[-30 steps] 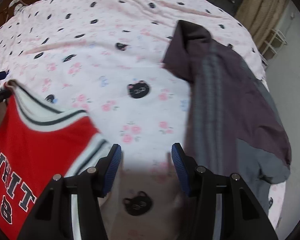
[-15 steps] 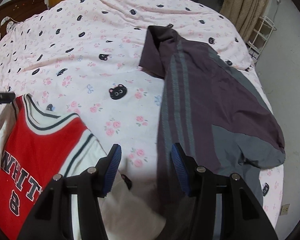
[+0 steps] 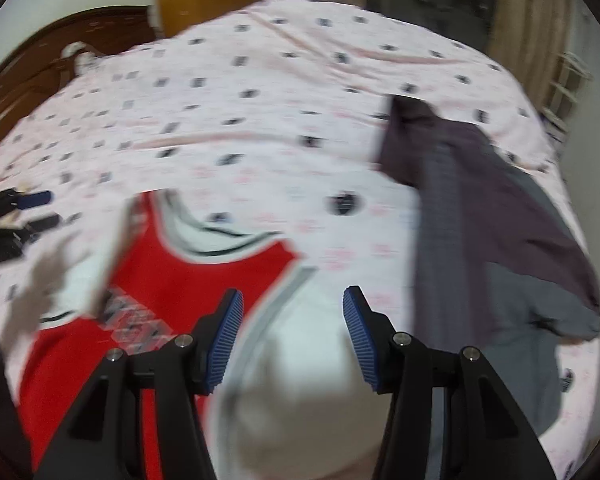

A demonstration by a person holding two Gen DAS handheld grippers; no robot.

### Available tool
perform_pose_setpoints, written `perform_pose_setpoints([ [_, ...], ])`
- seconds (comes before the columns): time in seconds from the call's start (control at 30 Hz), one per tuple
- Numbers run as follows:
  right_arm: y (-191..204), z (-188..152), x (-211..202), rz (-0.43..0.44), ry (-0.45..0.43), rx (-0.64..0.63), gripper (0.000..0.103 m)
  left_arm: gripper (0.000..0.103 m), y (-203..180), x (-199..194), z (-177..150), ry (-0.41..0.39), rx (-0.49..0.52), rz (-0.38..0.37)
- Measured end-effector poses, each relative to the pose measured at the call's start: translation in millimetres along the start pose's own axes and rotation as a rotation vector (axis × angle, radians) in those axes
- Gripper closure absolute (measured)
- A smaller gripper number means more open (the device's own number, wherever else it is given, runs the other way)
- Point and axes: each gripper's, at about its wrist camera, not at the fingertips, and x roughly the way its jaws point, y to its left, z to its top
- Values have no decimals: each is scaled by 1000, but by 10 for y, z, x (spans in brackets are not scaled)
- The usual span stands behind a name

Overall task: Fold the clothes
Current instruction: 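Grasp the white sleeve of the red jersey with the left gripper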

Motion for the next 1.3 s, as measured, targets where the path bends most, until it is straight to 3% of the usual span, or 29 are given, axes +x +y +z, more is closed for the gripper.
perform_pose_setpoints([
  [0.13, 495, -41, -22, 97, 3, -61, 50, 54, -323, -146, -329, -60, 169, 42],
  [0.3, 967, -118, 7, 144, 35, -133, 61, 54, -517, -130, -540, -100, 314, 114],
  [0.47, 1239, -196, 1, 151, 51, -168, 64, 54, -639, -180, -657, -245, 418, 86],
  [0.53, 1294, -206, -1, 152, 52, -167, 64, 57, -597, -134, -650, -241, 390, 55],
  [0.6, 1340, -212, -14, 153, 52, -165, 64, 74, -512, -85, -641, -221, 339, -7],
  [0.67, 1370, -207, -33, 153, 51, -163, 64, 79, -420, -56, -641, -211, 294, -46],
  [0.9, 1467, -158, -55, 157, 42, -166, 64, 78, -245, -64, -701, -208, 210, -134],
  [1.13, 1508, -158, 2, 175, 46, -142, 64, 79, -259, 71, -714, -131, 200, -220],
  [1.3, 1465, -175, 58, 194, 64, -97, 65, 94, -253, 79, -720, -125, 179, -264],
])
